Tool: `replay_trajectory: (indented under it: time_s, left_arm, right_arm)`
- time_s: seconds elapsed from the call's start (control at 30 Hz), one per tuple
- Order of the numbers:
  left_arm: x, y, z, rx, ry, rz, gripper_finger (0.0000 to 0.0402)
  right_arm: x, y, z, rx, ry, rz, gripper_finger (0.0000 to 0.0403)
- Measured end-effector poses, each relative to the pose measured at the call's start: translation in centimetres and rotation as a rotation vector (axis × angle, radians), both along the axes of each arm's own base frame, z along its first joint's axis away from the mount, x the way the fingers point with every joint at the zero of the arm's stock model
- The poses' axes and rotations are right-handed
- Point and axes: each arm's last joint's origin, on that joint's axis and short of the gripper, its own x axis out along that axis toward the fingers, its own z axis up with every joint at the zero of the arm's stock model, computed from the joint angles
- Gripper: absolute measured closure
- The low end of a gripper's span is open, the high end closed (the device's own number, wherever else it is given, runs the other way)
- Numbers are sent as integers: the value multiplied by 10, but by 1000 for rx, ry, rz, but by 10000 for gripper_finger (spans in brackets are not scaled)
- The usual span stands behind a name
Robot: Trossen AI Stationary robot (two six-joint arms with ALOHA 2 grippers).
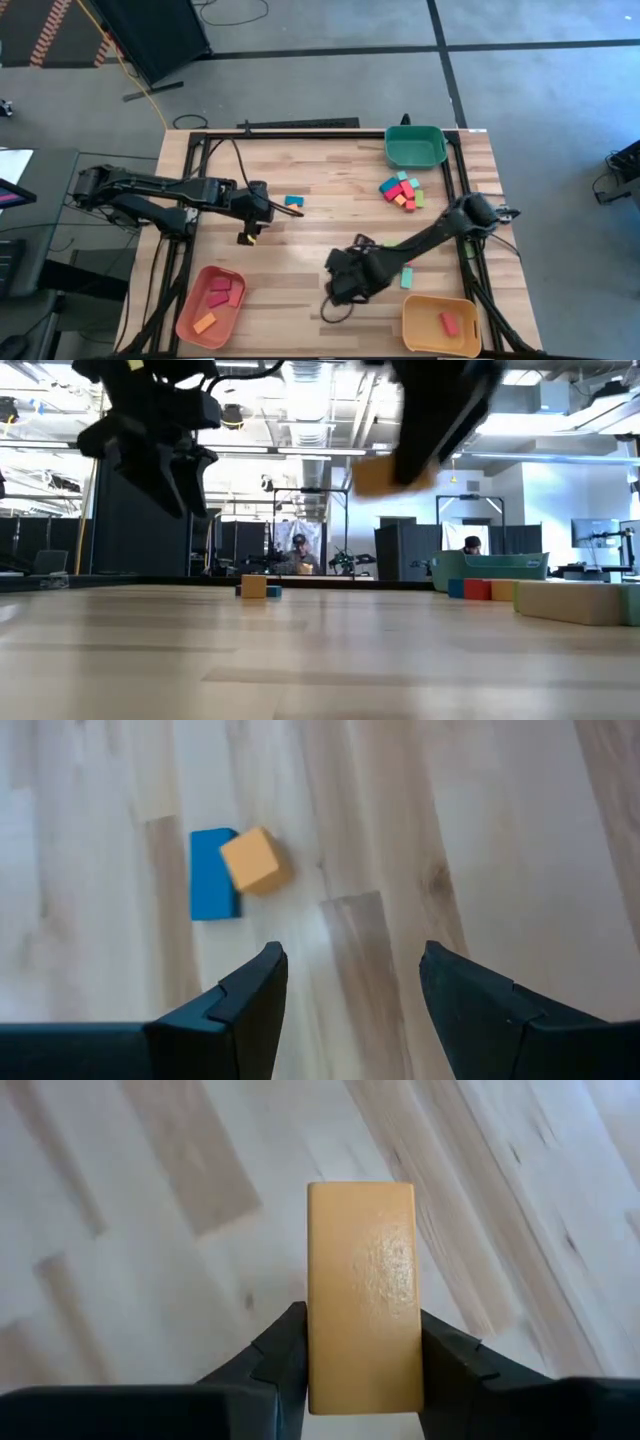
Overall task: Sort blocks by size
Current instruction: Put the large yellow rectangular block into the yellow bin
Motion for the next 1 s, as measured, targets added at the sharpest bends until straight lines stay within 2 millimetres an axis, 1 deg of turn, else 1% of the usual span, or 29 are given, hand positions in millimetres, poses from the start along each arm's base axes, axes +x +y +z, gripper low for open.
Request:
replay_trajectory:
  time_s: [0.2,0.33,0.47,0.6,0.77,0.9,1.0]
  left_arm:
    - [2,0,-21,-5,17,-15,184]
    - [6,0,-26,-7,13,-15,184]
    - [9,-1,-24,-15,-27,-22,184]
    - [13,-1,-21,-21,-72,-27,184]
    - [19,-1,-21,-20,-123,-27,184]
    - [27,-1,-24,-20,-148,-26,184]
    - [32,-1,-33,-26,-134,-18,184]
  right_arm:
    - [-47,22,34,25,14,-33,238]
    - [-83,34,52,50,35,-79,238]
    - [-115,51,64,84,33,-111,238]
    - [-140,71,66,135,41,-128,238]
    - [-169,93,63,171,66,-158,238]
    - [-189,104,61,170,77,-192,238]
    - [-200,109,60,184,95,-228,238]
